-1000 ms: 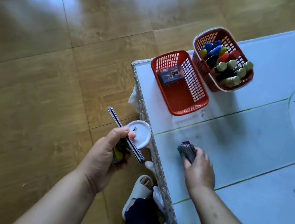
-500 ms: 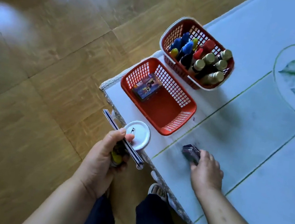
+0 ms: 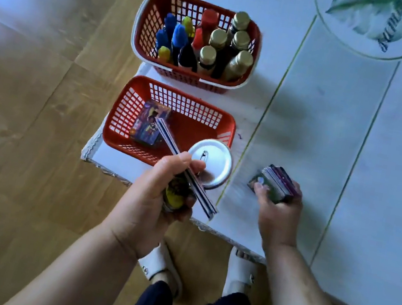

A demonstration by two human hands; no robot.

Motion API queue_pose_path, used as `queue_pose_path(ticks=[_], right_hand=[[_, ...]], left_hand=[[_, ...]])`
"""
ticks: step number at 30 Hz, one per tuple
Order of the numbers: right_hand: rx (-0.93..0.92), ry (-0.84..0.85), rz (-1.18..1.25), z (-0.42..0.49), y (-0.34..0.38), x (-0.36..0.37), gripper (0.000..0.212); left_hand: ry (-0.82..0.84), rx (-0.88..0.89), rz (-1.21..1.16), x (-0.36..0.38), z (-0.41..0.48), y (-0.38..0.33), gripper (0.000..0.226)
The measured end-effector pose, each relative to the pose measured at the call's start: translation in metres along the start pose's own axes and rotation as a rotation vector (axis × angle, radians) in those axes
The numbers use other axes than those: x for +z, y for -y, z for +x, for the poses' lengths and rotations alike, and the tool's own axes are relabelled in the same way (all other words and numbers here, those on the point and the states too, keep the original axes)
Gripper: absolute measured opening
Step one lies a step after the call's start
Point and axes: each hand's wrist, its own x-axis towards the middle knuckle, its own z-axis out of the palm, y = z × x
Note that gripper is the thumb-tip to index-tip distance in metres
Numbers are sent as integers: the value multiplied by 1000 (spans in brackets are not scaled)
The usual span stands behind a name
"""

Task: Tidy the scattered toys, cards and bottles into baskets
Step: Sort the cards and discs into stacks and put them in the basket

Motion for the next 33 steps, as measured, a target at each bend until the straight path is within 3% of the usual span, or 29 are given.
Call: queue_pose_path(ticks=[5,8,12,18,23,27,33], right_hand=[[-94,43,-120,0,-5,-13,32],[-55,82,-226,0,-14,-14,28],[122,137,-89,0,21,-14,31],[9,518,-39,-10,109,25,39],[214,748,-167,-16,129,122,52],[374,654,-183,-23,117,175,51],[219,373,-293,-31,106,202,68]], left_hand=[[5,-23,-13,-2,4,6,25],[-1,-11,-29,-4,4,3,26],[-5,18,-55,-10,0,-9,26],[-150,97,-102,-52,-13,-43,22],[-278,136,-159,-94,-16,-60,23],[-278,121,-168,-107,-15,-62,28],[-262,95,-163,-110,-14,-61,34]])
